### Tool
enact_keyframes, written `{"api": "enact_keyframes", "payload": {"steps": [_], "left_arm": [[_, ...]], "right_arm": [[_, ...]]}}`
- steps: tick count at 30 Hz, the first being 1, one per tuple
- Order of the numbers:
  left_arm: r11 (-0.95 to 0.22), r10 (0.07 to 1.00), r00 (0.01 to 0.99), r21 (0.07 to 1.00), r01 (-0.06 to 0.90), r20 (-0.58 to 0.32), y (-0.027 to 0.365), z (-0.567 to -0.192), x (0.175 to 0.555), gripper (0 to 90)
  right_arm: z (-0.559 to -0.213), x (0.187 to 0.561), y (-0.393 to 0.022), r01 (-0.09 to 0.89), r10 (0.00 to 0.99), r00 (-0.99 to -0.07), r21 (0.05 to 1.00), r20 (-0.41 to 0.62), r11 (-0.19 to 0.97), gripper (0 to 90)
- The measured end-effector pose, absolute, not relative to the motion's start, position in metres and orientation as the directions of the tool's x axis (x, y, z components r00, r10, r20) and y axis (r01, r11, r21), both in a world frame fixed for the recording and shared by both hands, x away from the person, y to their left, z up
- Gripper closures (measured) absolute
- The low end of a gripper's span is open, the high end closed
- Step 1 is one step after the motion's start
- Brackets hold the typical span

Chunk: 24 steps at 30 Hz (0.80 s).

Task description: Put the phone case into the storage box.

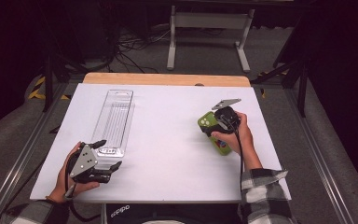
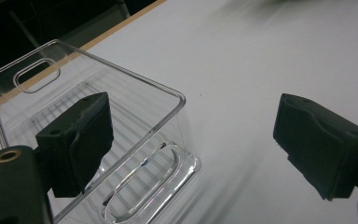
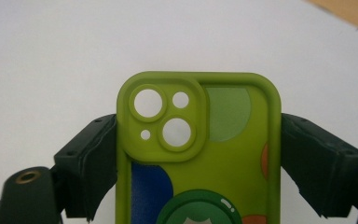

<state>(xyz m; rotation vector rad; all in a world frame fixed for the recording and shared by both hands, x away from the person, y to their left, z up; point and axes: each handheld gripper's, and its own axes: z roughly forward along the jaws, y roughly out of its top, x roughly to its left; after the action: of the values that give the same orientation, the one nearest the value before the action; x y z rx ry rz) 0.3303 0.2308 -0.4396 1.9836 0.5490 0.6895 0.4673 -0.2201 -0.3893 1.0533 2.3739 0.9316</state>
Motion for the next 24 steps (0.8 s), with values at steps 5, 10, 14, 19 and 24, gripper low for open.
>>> {"api": "enact_keyframes", "payload": {"steps": [5,10,14,19,24], "left_arm": [[-0.463,0.622,0.744,0.881,0.098,0.245,0.231,-0.439,0.330,12.7],[-0.459,0.627,0.741,0.882,0.103,0.240,0.231,-0.440,0.330,12.7],[-0.461,0.625,0.740,0.882,0.095,0.247,0.231,-0.439,0.330,12.8],[-0.427,0.646,0.735,0.896,0.122,0.208,0.230,-0.439,0.330,12.8],[-0.413,0.662,0.722,0.902,0.126,0.202,0.230,-0.438,0.331,12.8]], "right_arm": [[-0.377,0.459,-0.224,0.458,0.775,-0.626,0.764,-0.085,0.454,16.4],[-0.366,0.450,-0.223,0.399,0.783,-0.615,0.821,-0.090,0.408,16.4],[-0.361,0.444,-0.220,0.363,0.783,-0.616,0.848,-0.092,0.385,16.3],[-0.355,0.436,-0.213,0.318,0.778,-0.620,0.873,-0.103,0.369,16.3],[-0.352,0.428,-0.203,0.286,0.767,-0.633,0.887,-0.109,0.362,16.3]]}}
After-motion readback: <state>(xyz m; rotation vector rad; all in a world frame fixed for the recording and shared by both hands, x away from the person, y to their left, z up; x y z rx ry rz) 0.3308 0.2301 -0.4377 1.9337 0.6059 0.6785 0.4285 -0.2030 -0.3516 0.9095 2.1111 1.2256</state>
